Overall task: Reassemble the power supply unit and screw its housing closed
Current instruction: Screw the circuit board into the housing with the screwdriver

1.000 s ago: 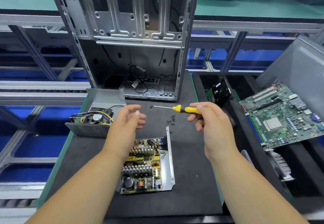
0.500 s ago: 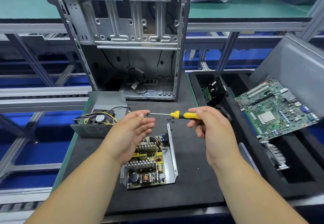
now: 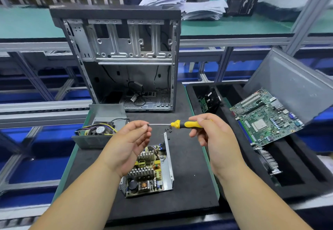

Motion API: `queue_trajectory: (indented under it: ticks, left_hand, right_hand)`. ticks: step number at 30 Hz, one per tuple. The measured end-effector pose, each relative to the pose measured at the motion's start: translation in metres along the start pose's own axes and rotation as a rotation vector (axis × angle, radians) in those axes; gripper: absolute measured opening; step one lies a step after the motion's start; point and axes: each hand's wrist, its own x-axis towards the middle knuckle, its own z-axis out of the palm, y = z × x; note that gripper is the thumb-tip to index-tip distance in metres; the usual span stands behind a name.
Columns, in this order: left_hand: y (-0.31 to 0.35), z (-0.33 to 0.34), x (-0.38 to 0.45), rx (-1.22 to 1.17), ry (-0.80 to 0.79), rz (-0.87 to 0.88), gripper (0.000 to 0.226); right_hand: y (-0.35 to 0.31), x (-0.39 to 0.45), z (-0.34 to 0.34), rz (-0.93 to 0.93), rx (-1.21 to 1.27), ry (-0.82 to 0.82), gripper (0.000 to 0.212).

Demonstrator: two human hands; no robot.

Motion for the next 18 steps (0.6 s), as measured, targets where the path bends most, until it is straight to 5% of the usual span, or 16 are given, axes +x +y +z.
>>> queue_trajectory:
  ticks: [18]
  left_hand:
    - [0.006, 0.069, -0.029, 0.01, -0.102, 0.002, 0.011]
  right_hand:
    - [-0.053, -0.024, -0.063, -0.124, -0.002, -0.006, 0.022]
